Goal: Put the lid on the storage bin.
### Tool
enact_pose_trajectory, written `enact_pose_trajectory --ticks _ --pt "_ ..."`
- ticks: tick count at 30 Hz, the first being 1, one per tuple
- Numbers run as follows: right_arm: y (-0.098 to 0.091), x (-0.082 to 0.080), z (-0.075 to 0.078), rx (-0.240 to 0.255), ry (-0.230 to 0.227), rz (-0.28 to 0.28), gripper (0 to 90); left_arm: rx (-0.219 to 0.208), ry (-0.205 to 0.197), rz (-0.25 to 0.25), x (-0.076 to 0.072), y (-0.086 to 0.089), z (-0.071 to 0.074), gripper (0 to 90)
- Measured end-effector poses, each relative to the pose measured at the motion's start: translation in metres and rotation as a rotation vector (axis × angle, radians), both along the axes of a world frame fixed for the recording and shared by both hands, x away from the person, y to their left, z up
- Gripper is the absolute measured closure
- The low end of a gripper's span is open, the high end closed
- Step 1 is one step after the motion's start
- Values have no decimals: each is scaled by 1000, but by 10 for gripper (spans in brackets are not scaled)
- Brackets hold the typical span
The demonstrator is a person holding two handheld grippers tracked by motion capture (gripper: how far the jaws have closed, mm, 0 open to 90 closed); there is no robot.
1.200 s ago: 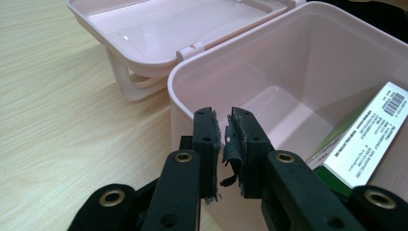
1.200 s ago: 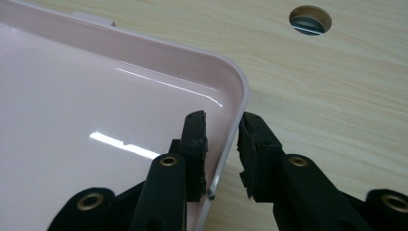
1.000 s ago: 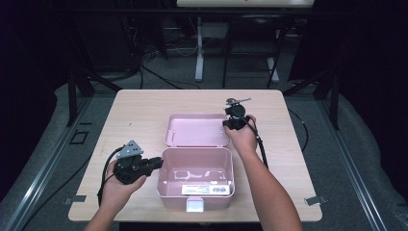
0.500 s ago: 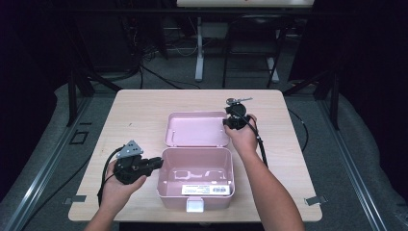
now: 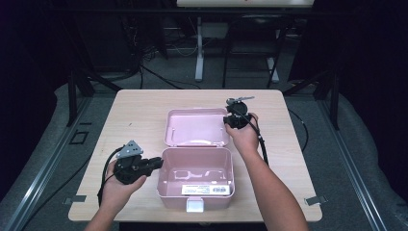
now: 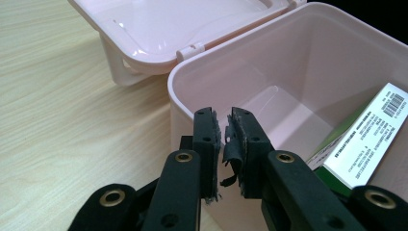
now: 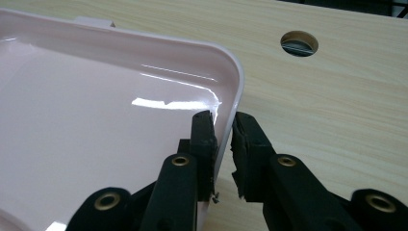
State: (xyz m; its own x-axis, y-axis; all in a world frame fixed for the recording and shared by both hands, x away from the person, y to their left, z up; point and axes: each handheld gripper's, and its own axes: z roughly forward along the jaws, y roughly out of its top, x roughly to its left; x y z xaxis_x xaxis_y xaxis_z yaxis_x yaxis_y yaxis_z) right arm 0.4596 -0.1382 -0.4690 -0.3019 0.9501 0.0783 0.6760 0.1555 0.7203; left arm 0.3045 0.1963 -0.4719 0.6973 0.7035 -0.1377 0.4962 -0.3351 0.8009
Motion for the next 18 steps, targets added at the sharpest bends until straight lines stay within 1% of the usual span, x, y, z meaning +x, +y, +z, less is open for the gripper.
enact_pose_trajectory --ticks 13,18 --pt "-2 -10 14 16 -58 4 811 -1 0 1 0 0 0 811" --pt "-4 -14 21 16 -78 14 816 -1 0 1 0 0 0 812"
